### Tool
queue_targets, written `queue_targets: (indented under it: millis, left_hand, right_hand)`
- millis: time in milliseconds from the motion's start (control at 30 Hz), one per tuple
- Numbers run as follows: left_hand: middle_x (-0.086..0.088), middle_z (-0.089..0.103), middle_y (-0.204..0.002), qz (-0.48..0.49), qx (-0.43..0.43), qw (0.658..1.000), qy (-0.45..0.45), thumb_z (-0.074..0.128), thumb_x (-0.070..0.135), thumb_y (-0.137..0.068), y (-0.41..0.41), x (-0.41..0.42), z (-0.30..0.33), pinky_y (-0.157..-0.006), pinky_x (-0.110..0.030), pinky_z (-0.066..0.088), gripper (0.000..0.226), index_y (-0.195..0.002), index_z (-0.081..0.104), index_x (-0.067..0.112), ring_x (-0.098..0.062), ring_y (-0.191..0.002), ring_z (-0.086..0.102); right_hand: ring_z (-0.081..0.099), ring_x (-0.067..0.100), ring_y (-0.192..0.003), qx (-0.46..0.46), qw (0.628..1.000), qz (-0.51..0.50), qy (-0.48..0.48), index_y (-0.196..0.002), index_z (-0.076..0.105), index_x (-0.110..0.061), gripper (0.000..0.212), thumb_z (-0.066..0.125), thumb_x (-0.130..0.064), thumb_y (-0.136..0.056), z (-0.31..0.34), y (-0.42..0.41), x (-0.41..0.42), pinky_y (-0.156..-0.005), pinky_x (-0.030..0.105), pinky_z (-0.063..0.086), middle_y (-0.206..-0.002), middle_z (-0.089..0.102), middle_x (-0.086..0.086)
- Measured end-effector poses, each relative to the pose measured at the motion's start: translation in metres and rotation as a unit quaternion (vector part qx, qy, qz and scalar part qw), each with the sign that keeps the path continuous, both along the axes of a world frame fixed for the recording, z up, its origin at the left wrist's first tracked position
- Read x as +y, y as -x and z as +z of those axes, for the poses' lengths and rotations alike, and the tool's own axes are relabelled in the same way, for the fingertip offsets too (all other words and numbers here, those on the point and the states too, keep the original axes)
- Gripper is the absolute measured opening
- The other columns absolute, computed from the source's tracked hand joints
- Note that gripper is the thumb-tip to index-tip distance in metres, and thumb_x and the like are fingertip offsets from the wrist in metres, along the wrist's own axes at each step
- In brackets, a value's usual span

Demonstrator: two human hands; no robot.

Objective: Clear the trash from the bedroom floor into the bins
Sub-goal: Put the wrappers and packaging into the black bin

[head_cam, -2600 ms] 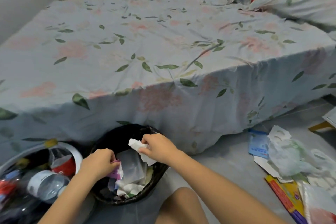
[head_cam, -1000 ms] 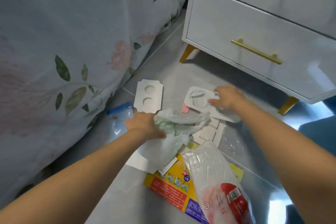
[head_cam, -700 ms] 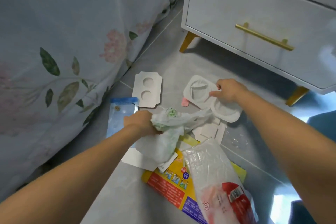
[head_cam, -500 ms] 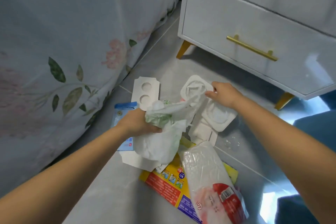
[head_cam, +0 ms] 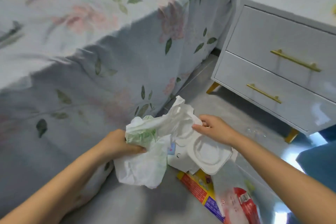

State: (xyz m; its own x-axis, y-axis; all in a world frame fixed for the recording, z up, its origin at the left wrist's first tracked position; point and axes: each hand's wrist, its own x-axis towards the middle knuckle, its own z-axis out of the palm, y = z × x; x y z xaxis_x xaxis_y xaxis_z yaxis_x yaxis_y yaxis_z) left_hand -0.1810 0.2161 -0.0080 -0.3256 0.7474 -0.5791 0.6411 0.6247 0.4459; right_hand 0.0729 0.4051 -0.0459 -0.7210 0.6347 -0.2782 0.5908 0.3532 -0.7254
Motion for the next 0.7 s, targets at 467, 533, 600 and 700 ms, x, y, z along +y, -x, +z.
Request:
queue_targets:
  millis: [467,533,600,700]
  left_hand:
    - [0.003,0.072,-0.097,0.331,0.010,0.942,-0.052,0.079,0.057,-0.057,0.061,-0.406,0.129,-0.083,-0.035,0.055,0.049,-0.095,0.073,0.027,-0.014,-0.089,0.066]
    - [0.004,0.071,-0.097,0.363,0.011,0.929,-0.075,0.070,0.066,-0.040,0.065,-0.454,0.142,-0.080,-0.033,0.052,0.067,-0.096,0.073,0.027,-0.014,-0.091,0.064]
    - [0.004,0.069,-0.094,0.396,0.035,0.914,-0.083,0.061,0.070,-0.033,0.072,-0.491,0.147,-0.076,-0.032,0.049,0.073,-0.092,0.071,0.028,-0.017,-0.090,0.063]
    - [0.008,0.068,-0.083,0.444,0.053,0.890,-0.087,0.056,0.071,-0.031,0.087,-0.529,0.137,-0.070,-0.033,0.051,0.062,-0.075,0.067,0.030,-0.015,-0.082,0.063]
  right_hand:
    - [0.046,0.000,-0.054,0.052,0.981,0.185,0.028,-0.076,0.055,-0.018,0.023,0.063,-0.035,-0.089,0.119,0.172,-0.305,-0.054,0.014,0.037,-0.059,0.050,-0.014]
    - [0.046,-0.002,-0.052,0.059,0.974,0.215,0.022,-0.076,0.054,-0.019,0.023,0.063,-0.035,-0.089,0.129,0.204,-0.351,-0.051,0.012,0.035,-0.061,0.050,-0.013]
    - [0.047,-0.002,-0.054,0.070,0.966,0.248,0.022,-0.074,0.052,-0.022,0.023,0.062,-0.034,-0.090,0.134,0.234,-0.396,-0.051,0.012,0.035,-0.064,0.052,-0.013]
    - [0.046,0.003,-0.059,0.081,0.957,0.280,0.010,-0.073,0.050,-0.021,0.024,0.061,-0.034,-0.090,0.133,0.269,-0.457,-0.053,0.017,0.034,-0.067,0.052,-0.010]
